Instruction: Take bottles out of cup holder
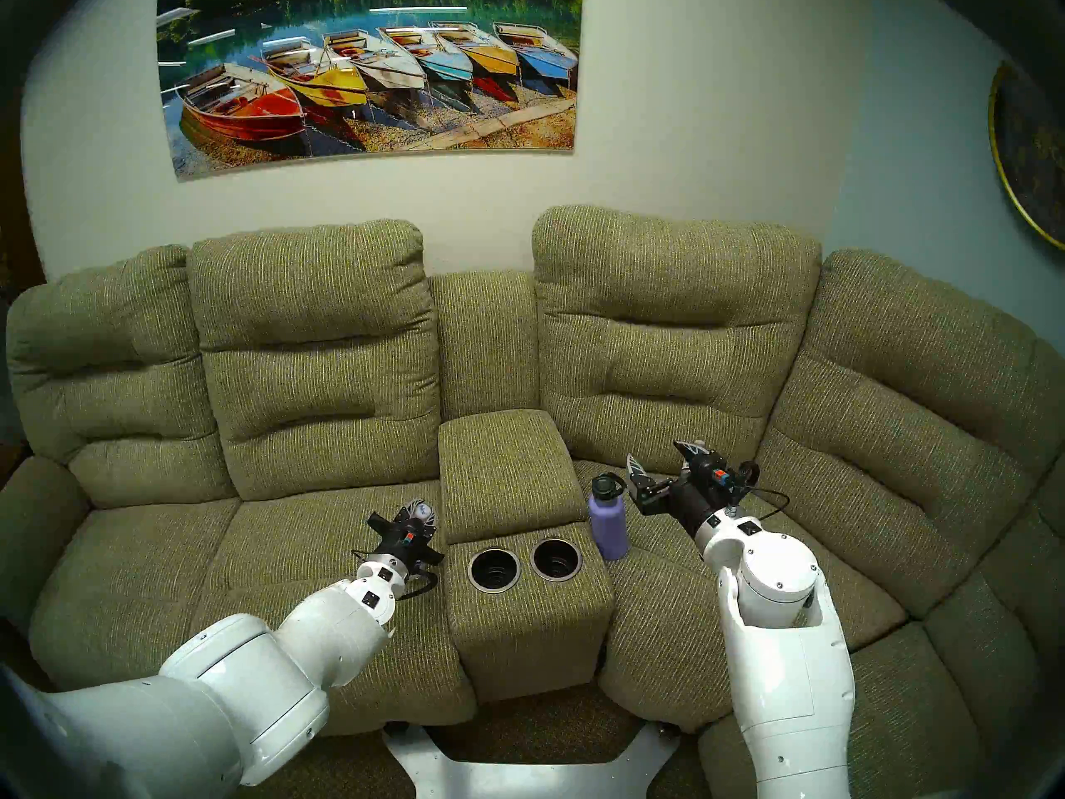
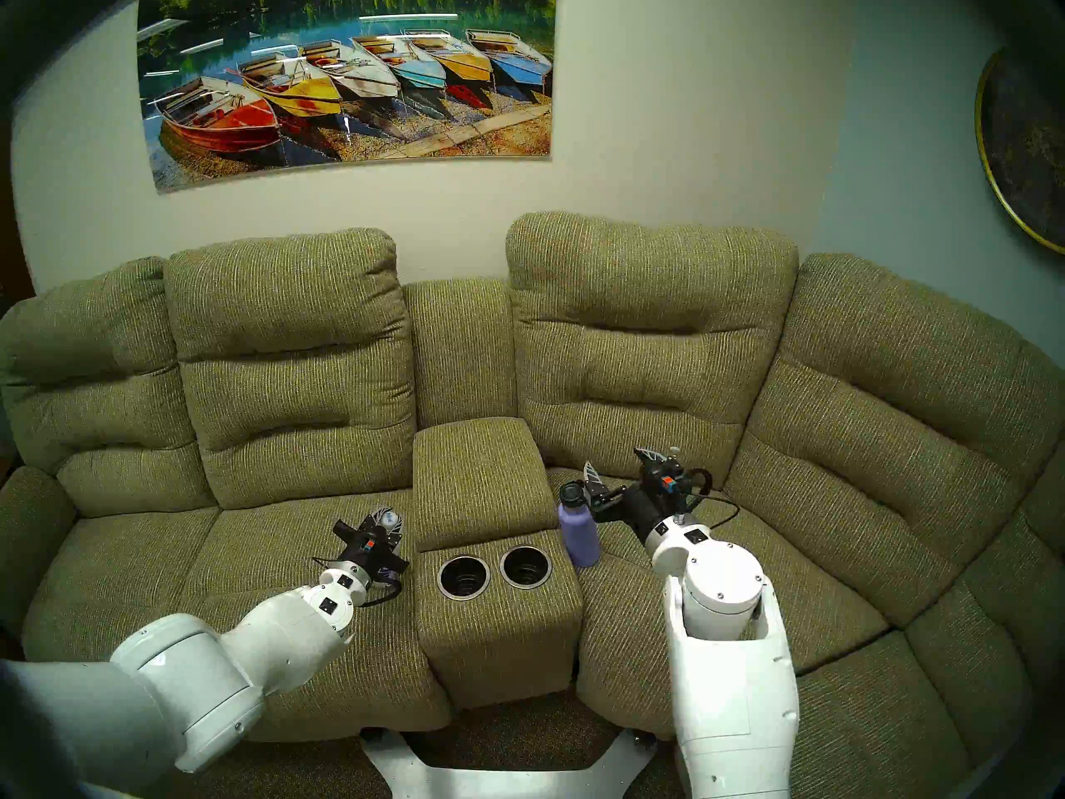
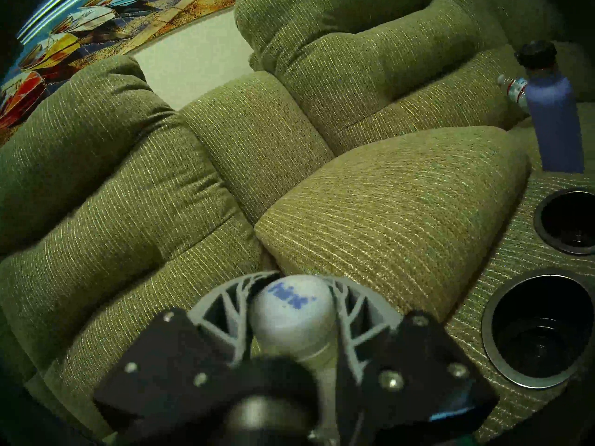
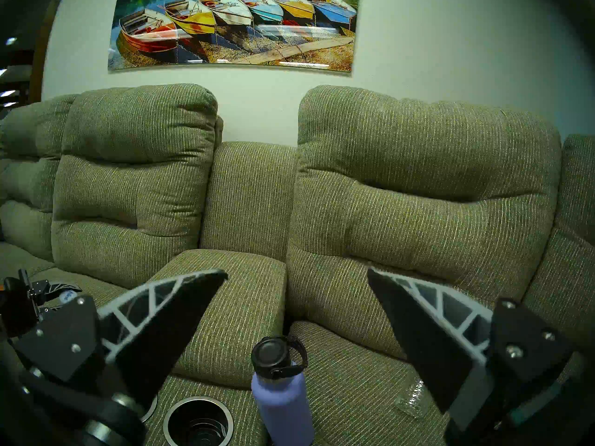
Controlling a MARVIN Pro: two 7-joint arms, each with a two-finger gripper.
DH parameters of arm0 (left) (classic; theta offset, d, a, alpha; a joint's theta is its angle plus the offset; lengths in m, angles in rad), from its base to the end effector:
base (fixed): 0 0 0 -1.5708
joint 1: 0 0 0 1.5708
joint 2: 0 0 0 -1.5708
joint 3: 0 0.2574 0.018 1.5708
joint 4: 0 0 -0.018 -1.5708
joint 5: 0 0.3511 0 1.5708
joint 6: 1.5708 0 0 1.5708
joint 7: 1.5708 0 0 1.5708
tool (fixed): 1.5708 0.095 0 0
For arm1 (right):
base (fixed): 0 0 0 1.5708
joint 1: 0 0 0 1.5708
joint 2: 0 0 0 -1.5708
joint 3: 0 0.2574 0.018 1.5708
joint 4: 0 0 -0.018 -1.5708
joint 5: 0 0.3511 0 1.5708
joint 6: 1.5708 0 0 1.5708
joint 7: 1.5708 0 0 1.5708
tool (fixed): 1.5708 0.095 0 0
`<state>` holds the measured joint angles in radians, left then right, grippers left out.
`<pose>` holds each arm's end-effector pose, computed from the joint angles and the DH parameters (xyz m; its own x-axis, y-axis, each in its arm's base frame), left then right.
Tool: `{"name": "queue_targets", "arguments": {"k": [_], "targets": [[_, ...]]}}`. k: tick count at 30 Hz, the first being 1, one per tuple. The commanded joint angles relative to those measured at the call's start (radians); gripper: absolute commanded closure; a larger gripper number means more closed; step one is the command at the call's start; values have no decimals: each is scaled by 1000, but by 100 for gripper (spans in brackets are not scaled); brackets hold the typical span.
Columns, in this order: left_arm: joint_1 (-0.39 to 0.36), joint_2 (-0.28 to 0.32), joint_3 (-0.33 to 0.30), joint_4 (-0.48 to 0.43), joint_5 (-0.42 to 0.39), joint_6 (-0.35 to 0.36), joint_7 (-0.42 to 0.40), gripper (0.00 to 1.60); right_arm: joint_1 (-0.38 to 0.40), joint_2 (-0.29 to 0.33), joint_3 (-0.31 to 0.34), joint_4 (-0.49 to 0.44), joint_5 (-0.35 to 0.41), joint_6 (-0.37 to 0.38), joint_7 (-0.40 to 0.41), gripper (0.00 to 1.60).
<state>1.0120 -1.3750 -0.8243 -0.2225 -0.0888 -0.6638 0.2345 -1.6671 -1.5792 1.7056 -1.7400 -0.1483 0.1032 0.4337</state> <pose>0.4602 0.0502 -0.4973 0.0681 -0.5194 0.8518 -0.2290 -0.8391 -0.4934 0.4322 -0.0214 -0.2590 0.0515 0.1459 0.9880 0.2850 -0.9503 0.1255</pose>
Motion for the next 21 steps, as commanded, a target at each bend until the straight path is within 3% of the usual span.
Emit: {"name": "queue_targets", "arguments": {"k": [1,3,7,11,21], "targets": [[-50,-31,-7,23,-5,2,3,57,8,1,0,-22,2,-6,1,0],[-53,-36,-13,32,-11,2,0,0,8,1,0,-22,2,-6,1,0],[-61,-37,-21,45,-12,-11,2,0,8,1,1,-23,2,-6,1,0],[-58,-26,-26,33,-12,-73,24,0,8,1,1,-24,2,-5,1,0],[-11,31,-70,-135,-49,-244,36,0,9,1,0,-21,2,-6,1,0]]}}
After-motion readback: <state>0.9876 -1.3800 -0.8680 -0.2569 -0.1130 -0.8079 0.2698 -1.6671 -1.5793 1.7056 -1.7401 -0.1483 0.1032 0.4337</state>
